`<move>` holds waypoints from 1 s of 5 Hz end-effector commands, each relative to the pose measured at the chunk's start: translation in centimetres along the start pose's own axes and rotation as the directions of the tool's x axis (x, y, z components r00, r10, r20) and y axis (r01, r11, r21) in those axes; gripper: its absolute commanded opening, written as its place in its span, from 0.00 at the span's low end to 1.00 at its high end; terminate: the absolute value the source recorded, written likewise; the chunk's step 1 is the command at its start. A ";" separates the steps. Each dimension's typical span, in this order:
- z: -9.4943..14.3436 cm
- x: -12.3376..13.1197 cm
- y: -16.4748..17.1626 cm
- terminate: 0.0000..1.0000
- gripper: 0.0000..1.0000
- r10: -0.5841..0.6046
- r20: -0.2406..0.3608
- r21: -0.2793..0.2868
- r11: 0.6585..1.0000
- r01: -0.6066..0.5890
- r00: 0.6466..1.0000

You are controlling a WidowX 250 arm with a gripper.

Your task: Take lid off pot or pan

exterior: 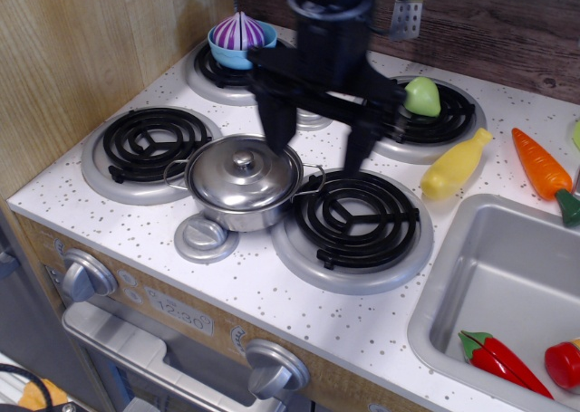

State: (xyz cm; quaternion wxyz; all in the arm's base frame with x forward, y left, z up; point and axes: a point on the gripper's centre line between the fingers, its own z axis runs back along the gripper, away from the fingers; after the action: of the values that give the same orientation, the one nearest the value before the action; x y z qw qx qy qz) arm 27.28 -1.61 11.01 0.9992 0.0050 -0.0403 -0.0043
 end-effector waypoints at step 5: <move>-5.6 3.2 7.8 0.00 1.00 -0.254 0.150 -0.013 0.966 0.258 0.956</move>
State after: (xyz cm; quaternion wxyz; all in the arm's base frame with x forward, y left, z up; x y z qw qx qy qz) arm 30.54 5.96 4.70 0.9876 -0.0199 -0.0968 -0.1217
